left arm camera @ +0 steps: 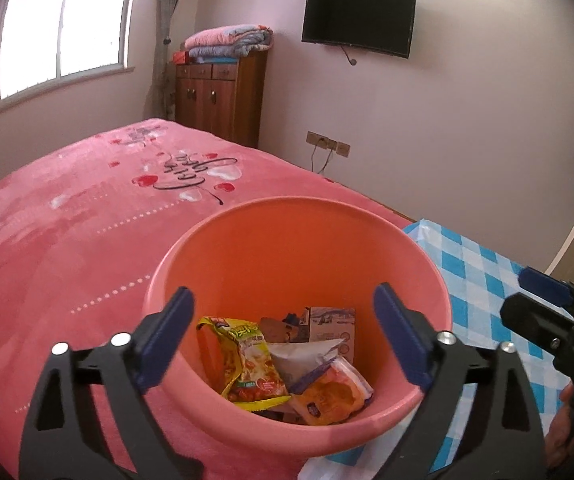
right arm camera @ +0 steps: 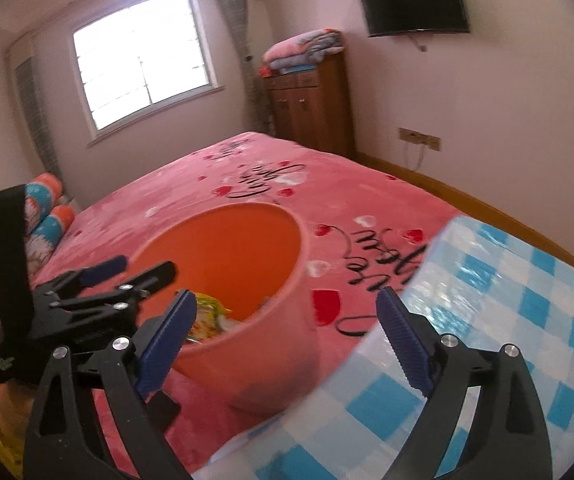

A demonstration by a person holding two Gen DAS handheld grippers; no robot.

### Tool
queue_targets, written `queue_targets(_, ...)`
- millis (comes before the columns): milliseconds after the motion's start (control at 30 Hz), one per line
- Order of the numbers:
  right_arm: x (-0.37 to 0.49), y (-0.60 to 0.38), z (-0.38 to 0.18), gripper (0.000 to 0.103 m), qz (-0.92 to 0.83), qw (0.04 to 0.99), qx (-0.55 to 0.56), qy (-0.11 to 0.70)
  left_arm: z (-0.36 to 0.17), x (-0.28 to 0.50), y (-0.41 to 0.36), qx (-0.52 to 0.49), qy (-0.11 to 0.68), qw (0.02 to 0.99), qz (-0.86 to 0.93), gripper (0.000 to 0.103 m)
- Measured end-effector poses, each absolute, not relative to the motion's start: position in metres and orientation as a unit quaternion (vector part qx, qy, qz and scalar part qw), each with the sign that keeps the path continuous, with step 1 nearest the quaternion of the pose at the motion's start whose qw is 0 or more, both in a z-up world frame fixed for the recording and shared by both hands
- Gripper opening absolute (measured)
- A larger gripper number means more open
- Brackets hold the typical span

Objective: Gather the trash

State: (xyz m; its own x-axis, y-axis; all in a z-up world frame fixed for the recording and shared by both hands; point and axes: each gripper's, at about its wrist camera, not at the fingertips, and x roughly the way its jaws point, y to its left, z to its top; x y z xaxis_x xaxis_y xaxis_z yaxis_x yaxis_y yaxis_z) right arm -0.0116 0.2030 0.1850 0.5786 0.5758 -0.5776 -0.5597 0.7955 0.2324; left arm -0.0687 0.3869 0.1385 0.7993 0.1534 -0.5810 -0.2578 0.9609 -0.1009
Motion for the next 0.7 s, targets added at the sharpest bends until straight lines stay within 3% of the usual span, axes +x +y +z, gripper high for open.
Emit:
queue_targets(200,-0.017,0.174,0.173,0.090,0.286,0.897,0.027,0.337,0.145,-0.074,0.365,-0.059,0.281,0.953,0.100,0.099)
queue_targets(700,-0.044,0.122,0.166,0.093,0.228,0.922,0.030,0.311,0.157,-0.079,0.319,-0.035,0.256,0.964,0.067,0.099)
